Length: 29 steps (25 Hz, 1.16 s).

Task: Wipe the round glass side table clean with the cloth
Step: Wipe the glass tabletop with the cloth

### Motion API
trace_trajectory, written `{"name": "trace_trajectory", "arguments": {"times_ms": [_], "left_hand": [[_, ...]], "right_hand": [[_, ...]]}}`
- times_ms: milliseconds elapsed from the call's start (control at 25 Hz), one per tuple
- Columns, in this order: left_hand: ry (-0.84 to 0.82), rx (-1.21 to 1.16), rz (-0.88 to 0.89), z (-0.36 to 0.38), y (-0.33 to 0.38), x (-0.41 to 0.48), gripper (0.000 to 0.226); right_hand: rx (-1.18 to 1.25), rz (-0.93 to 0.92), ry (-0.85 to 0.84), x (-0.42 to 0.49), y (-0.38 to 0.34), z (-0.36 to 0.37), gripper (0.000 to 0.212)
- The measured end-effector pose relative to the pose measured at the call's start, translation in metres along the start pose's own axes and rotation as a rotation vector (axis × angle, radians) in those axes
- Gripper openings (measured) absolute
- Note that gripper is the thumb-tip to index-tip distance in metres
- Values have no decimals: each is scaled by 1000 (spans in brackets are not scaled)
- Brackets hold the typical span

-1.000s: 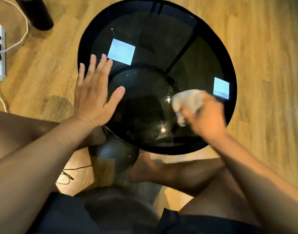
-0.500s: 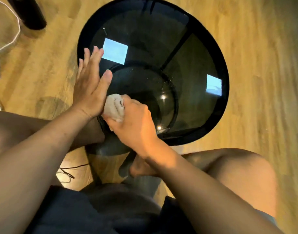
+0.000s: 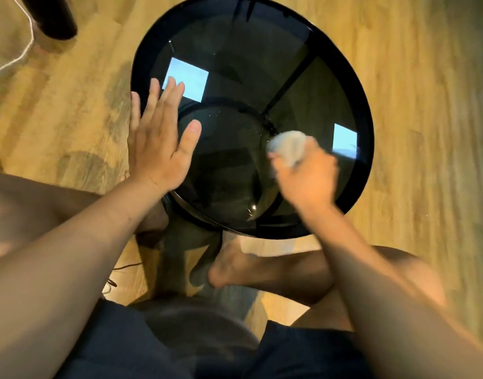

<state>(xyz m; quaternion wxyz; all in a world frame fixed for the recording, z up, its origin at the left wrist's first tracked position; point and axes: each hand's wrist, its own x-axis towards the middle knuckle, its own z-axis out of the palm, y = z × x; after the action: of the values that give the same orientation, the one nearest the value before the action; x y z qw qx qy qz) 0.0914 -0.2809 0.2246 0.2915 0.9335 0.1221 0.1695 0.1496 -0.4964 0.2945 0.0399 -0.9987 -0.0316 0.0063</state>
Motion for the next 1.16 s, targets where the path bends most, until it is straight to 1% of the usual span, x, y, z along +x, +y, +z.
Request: {"name": "trace_trajectory", "arguments": {"times_ms": [80,120,160,200,240,280,320,400,480,520,600,680,720,760,840,880,920,960,1000,1080,1120,1160], "left_hand": [[22,-104,10,-3,0,-2,64],[33,-150,11,-4,-1,-2,64],[33,-152,17,-5,-2,-2,64],[22,-111,32,-5,-3,-3,64],[9,-61,48,-4,-4,-2,64],[-1,-29,55,-3,-5,-2,65],[-6,-14,54,-2,-5,-1,66],[-2,3,48,-2,-6,0,68],[-8,-10,44,-1,-8,0,69],[-8,-17,46,-1,-8,0,69],[-2,-14,48,-1,-7,0,69],[19,-19,69,-1,-5,-1,67],[40,-44,81,0,-4,-2,64],[71,-103,79,-1,-5,-3,61],[135,-291,22,-5,-8,-4,56],[149,-349,8,-8,-8,-2,55],[144,-348,25,-9,-7,1,55],[124,-310,59,-8,-6,3,55],[100,-260,79,-7,-5,5,55],[73,-147,45,-5,-2,8,55],[69,-112,26,-4,-1,9,55],[64,-106,21,-3,0,8,56]], "right_hand": [[238,-236,-111,-28,-79,13,37],[346,-340,-161,-35,-101,15,32],[382,-428,-197,-32,-106,20,30],[354,-474,-227,-23,-95,22,32],[301,-465,-245,-10,-70,24,35],[236,-405,-224,6,-35,20,37],[147,-304,-181,26,6,12,39],[-23,-37,-121,59,82,-16,46],[-136,124,-116,83,128,-38,48],[-140,166,-117,87,130,-43,44],[-46,188,-78,79,94,-33,40],[33,65,-42,50,23,-13,47],[91,-48,-41,30,-18,-2,45],[203,-164,-88,8,-61,7,38],[393,-358,-241,-22,-126,16,27],[411,-412,-288,-20,-135,18,26],[401,-423,-318,-10,-128,18,28],[367,-393,-315,4,-107,18,35],[298,-318,-271,22,-71,13,44],[104,-91,-147,61,11,-8,58],[10,21,-125,79,51,-21,59],[-60,118,-128,92,84,-32,56]]}}
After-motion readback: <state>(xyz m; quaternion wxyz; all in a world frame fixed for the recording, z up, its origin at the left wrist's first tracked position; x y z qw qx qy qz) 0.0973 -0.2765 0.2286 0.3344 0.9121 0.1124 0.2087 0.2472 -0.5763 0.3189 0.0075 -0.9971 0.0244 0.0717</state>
